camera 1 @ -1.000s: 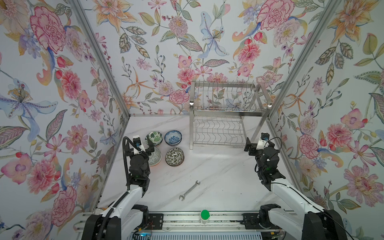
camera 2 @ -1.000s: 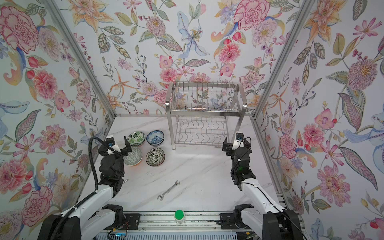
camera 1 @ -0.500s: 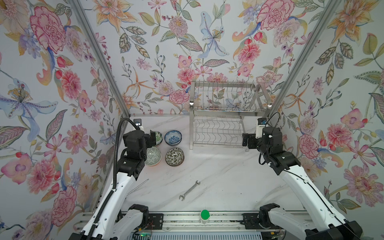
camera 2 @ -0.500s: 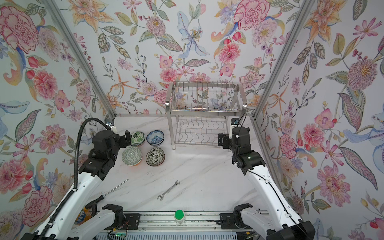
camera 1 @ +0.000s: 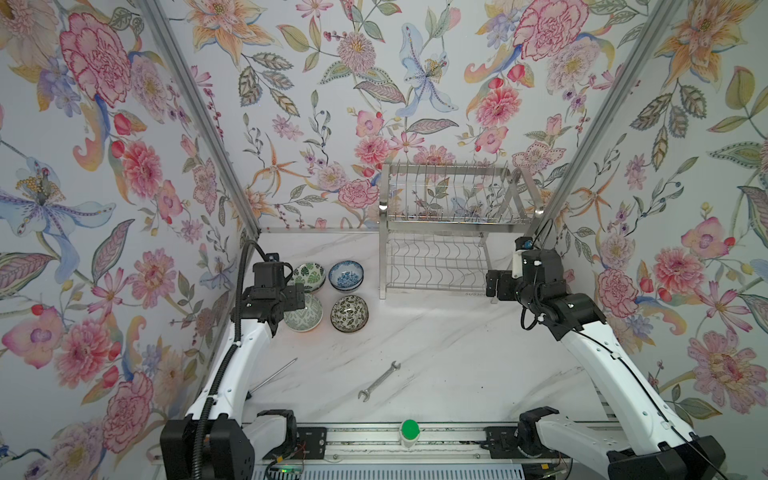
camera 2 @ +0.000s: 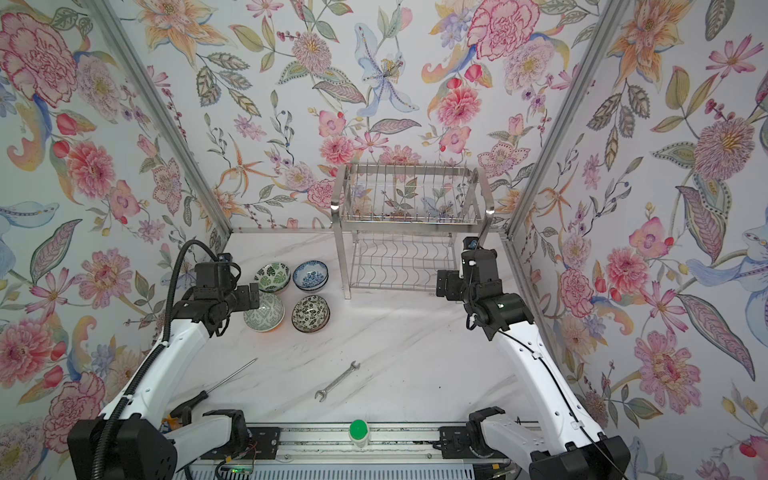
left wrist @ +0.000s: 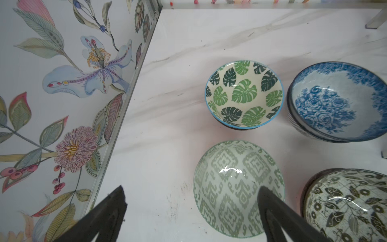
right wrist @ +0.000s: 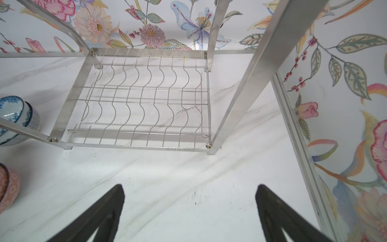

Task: Load bowls into a dish rack
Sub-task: Pick up the bowl.

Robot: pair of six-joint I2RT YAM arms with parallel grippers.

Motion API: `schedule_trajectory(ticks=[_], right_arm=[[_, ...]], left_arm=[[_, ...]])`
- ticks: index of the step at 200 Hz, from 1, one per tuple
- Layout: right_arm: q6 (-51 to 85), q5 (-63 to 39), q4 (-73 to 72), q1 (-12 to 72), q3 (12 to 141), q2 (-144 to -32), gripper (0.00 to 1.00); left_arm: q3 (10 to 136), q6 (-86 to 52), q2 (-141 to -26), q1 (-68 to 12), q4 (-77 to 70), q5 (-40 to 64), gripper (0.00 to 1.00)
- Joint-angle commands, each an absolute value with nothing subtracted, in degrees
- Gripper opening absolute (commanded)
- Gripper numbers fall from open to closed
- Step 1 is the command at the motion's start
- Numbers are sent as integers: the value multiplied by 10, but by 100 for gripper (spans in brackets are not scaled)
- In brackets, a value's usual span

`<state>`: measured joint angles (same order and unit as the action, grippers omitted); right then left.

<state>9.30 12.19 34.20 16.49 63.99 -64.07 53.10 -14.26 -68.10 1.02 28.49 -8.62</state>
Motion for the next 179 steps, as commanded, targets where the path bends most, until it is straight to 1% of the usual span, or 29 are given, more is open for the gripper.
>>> schedule_trajectory(ticks=[1, 36, 52, 74, 86, 116, 132, 142, 179], right_arm=[[93, 114, 346, 167, 636, -655, 99], [75, 112, 346, 158, 654, -672, 99], [75, 105, 345, 150, 657, -674, 99], [75, 96, 340, 141, 656, -676, 99], [76, 93, 339, 140, 656, -677, 99], [74, 91, 340, 137, 659, -677, 99], [71, 90, 340, 136, 661, -677, 99], [70, 89, 340, 135, 662, -678, 99], [71, 86, 340, 134, 660, -676, 99]], left_arm=[[506, -172, -690, 39, 263, -70, 99], [502, -175, -718, 45, 248, -58, 99], [499, -168, -727, 45, 247, -55, 96], [490, -161, -743, 45, 241, -47, 86], [485, -160, -753, 45, 236, -45, 84], [474, -162, -772, 45, 217, -34, 66], [470, -163, -780, 45, 207, -33, 63], [468, -163, -783, 45, 202, -33, 59], [461, -161, -794, 45, 191, -34, 48]])
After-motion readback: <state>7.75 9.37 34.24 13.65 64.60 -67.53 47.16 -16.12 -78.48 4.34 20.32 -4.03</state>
